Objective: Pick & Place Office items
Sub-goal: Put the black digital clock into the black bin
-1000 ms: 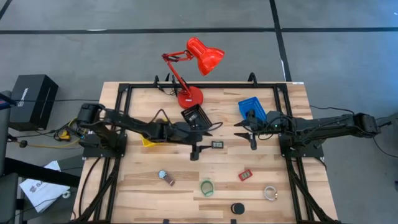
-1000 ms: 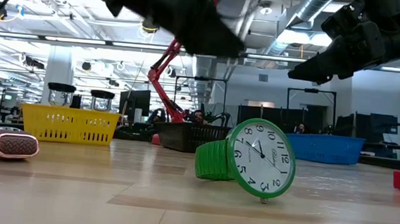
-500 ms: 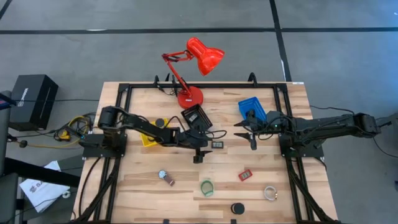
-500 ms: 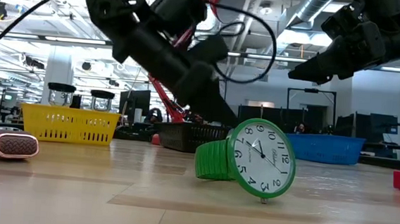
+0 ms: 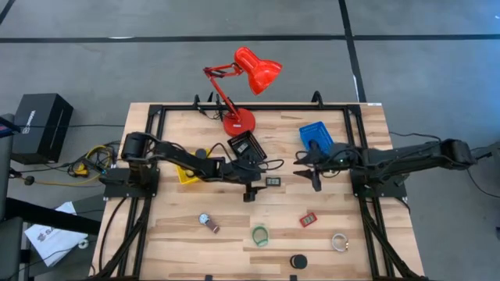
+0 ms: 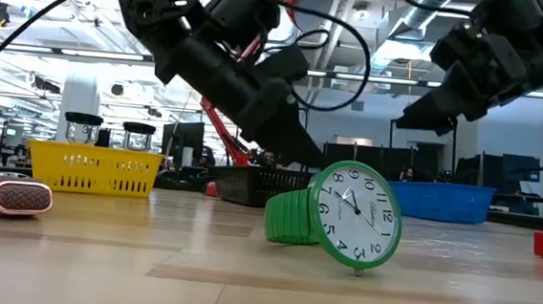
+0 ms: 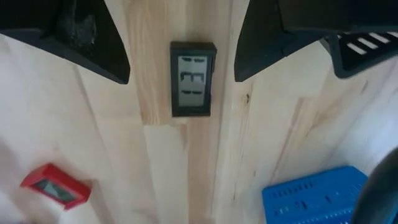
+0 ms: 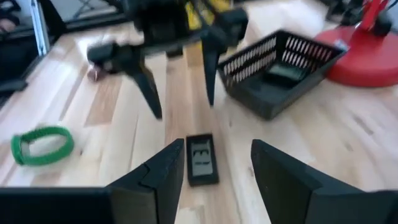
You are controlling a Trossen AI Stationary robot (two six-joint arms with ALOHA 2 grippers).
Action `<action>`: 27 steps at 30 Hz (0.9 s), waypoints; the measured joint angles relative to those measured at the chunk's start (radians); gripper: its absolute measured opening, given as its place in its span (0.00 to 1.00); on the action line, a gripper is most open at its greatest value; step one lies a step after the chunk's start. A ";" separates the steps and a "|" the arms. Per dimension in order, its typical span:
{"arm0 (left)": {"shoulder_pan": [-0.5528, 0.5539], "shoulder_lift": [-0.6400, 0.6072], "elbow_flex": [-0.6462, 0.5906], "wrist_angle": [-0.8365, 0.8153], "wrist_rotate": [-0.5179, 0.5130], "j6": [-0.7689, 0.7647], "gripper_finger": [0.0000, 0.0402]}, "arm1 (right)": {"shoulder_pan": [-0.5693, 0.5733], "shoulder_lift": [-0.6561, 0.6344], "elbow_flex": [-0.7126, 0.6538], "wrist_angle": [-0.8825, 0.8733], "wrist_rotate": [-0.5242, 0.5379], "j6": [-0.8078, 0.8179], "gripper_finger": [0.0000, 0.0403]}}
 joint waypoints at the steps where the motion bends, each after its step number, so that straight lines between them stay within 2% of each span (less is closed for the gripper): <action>1: 0.000 -0.009 0.000 -0.007 0.000 0.000 0.71 | 0.008 0.019 0.000 0.001 0.000 0.000 0.43; 12: 0.000 -0.111 0.000 -0.020 0.001 0.000 0.71 | 0.034 0.267 -0.001 0.264 0.000 -0.158 0.42; 16: 0.000 -0.158 -0.017 -0.031 0.001 0.000 0.71 | 0.043 0.347 0.000 0.372 0.000 -0.158 0.48; 22: 0.000 -0.252 -0.093 -0.035 0.001 -0.001 0.71 | 0.042 0.458 0.001 0.410 0.008 -0.158 0.61; 27: 0.000 -0.314 -0.142 -0.033 -0.011 -0.001 0.71 | 0.043 0.572 0.001 0.515 0.008 -0.155 0.66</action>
